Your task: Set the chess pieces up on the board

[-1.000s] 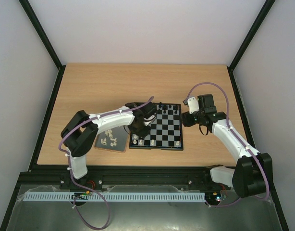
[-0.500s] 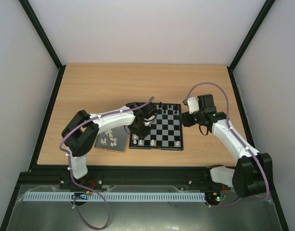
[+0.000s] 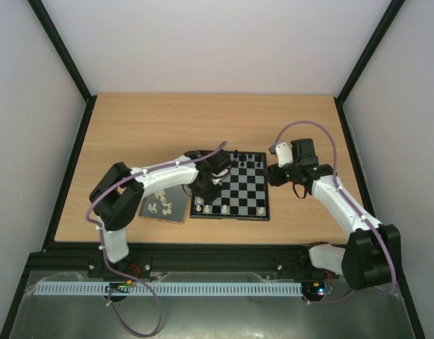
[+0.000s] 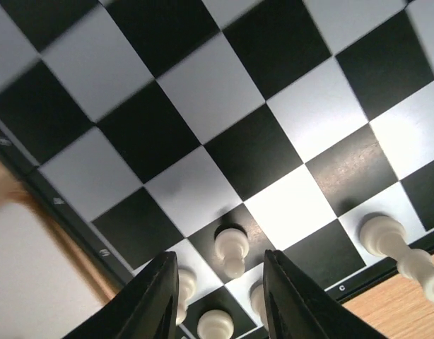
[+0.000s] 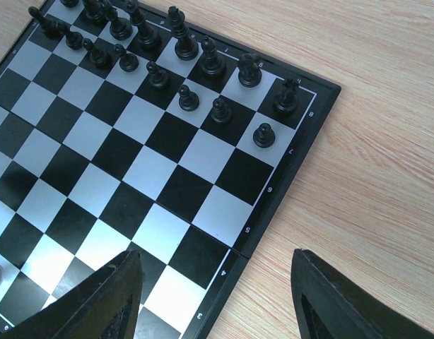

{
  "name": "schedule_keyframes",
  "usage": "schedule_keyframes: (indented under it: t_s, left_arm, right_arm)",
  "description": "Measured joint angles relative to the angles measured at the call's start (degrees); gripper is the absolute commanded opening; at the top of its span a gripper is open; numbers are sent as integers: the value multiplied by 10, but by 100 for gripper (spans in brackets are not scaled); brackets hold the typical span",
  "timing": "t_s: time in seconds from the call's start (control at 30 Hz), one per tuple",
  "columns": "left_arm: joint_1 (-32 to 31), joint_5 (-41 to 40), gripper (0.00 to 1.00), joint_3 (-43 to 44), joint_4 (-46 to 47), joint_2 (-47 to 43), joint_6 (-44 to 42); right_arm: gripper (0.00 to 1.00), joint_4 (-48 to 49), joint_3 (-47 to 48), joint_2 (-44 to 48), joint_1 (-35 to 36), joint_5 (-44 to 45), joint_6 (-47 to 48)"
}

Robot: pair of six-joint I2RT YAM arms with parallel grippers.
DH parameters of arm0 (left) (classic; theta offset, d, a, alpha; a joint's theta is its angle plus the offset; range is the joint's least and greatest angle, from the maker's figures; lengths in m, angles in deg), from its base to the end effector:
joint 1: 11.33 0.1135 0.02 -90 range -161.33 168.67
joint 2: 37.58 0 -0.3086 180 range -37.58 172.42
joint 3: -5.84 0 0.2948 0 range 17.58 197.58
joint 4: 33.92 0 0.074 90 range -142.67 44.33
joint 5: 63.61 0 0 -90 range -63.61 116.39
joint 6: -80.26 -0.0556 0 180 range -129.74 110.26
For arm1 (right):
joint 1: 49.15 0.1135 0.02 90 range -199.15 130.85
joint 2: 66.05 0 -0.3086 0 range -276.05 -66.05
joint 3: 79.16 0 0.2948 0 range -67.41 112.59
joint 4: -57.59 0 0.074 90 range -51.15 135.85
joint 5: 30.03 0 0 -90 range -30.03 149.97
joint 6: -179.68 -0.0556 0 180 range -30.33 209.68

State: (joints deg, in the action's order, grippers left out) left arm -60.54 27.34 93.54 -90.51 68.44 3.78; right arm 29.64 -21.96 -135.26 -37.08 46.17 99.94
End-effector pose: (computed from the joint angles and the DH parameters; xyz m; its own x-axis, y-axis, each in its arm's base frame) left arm 0.2729 -0.3177 0.1923 -0.7909 0.5588 -0.2494 0.5913 0.8028 -0.0764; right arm 0.2876 0.0751 0.2585 -0.5500 -0.2945 -0.7815 -0.4876 0.8729 0.0142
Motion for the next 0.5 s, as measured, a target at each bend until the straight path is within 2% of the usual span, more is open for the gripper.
schedule_keyframes:
  t_s: [0.17, 0.33, 0.5]
  left_arm:
    - [21, -26, 37, -18, 30, -68, 19]
    - [94, -57, 38, -83, 78, -154, 51]
    - [147, -91, 36, -162, 125, -191, 82]
  right_arm:
    - [59, 0, 0, 0, 0, -2, 0]
    - [59, 0, 0, 0, 0, -7, 2]
    - [60, 0, 0, 0, 0, -11, 2]
